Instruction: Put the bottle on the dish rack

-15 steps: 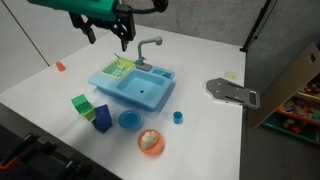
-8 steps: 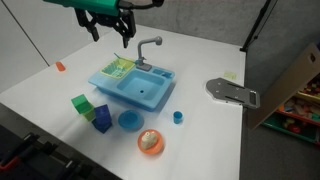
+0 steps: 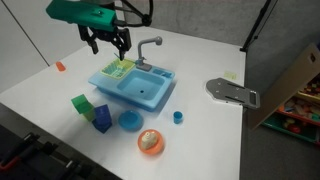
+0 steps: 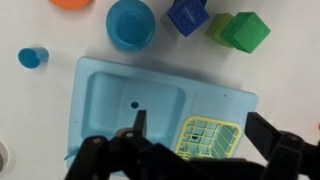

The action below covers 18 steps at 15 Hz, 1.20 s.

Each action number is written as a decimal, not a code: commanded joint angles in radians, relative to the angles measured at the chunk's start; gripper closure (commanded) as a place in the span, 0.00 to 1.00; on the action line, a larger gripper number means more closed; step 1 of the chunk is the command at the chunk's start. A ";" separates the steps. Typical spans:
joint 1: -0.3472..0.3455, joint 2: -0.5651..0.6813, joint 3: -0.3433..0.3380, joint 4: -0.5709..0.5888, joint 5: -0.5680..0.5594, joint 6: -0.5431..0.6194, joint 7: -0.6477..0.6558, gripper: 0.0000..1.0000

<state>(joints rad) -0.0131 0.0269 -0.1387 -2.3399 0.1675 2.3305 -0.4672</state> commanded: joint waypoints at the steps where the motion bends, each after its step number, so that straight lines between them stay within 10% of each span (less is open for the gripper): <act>1: -0.021 0.007 0.030 -0.029 -0.117 0.017 0.130 0.00; 18: -0.022 0.023 0.048 -0.190 -0.287 0.081 0.563 0.00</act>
<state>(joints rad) -0.0219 0.0505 -0.1043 -2.5311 -0.1186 2.4133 0.0955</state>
